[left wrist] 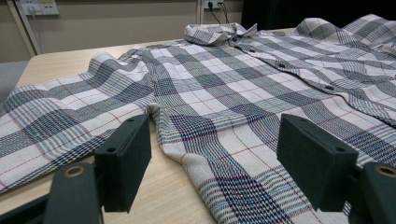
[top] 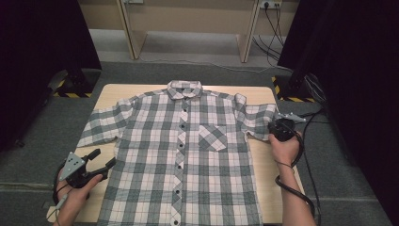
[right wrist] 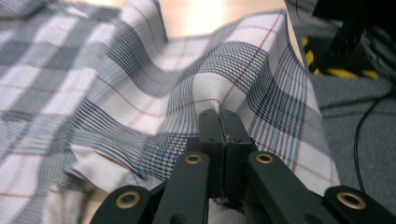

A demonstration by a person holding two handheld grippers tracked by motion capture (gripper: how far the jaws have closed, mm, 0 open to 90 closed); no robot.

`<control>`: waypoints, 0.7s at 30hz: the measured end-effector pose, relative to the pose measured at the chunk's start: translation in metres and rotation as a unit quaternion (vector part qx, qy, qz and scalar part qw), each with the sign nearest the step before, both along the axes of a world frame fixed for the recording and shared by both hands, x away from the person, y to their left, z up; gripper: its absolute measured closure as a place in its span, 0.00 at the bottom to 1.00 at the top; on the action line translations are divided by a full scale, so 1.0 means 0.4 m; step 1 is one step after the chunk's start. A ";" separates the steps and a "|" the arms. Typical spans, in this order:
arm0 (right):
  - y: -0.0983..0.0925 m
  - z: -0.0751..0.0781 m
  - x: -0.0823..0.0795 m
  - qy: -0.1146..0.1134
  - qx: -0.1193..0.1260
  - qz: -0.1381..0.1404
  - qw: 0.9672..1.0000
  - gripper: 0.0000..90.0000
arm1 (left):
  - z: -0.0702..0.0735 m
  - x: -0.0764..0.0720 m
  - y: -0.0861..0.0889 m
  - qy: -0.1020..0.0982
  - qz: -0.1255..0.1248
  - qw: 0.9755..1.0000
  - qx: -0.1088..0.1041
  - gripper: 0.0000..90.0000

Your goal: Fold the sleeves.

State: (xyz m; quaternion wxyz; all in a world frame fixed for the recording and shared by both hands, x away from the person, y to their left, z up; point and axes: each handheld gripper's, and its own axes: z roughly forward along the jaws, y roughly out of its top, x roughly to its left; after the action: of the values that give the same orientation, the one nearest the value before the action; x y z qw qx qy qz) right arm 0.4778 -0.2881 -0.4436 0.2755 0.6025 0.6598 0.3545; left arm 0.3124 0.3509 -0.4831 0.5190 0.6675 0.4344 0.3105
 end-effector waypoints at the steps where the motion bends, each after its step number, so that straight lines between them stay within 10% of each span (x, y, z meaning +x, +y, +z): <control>1: 0.005 0.007 -0.001 -0.007 -0.001 0.002 1.000 0.99 | 0.000 0.000 0.000 0.000 0.000 1.000 0.000 0.28; 21: 0.142 0.099 0.017 -0.074 -0.003 0.048 0.996 0.99 | 0.000 -0.001 0.001 -0.002 -0.002 1.000 -0.001 0.28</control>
State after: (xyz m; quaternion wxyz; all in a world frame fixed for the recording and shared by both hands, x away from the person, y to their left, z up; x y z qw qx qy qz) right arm 0.4846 -0.2311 -0.4042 0.3078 0.5412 0.6674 0.4085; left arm 0.3121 0.3512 -0.4831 0.5210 0.6673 0.4326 0.3101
